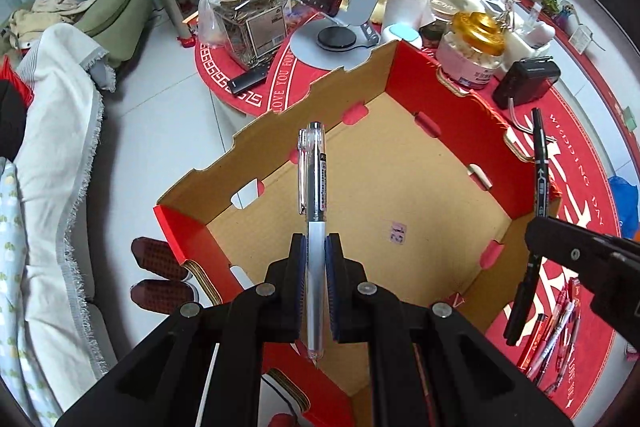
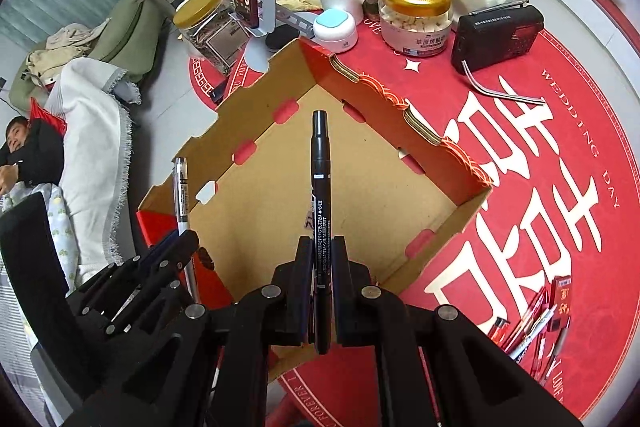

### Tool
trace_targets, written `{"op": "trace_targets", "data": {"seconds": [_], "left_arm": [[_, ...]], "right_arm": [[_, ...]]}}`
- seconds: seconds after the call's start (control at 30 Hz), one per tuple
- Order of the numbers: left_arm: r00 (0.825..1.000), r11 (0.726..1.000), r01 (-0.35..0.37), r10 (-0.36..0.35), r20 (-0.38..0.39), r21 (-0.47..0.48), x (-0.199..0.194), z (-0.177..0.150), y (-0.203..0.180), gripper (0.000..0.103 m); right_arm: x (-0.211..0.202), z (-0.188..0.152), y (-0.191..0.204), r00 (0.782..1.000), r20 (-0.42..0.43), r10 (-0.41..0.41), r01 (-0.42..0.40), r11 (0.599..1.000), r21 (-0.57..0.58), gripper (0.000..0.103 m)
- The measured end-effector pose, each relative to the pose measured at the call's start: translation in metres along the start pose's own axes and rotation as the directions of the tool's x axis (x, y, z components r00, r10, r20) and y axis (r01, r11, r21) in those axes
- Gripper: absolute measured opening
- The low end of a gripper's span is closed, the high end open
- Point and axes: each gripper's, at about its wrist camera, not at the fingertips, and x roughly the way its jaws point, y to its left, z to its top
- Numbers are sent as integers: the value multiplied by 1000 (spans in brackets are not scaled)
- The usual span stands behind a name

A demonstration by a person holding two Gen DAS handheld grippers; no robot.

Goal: Organize rigid objects
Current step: 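Carry the silver pen in the left tool while the right tool carries the marker to the box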

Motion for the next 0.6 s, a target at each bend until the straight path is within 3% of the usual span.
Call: {"op": "trace_targets", "data": {"seconds": [0.6], "left_arm": [[998,1000,-2,2,-63,-6,28,1,-2,10]], "right_arm": [[27,7,-1,998,-43,-36,36,999,-9,10]]}}
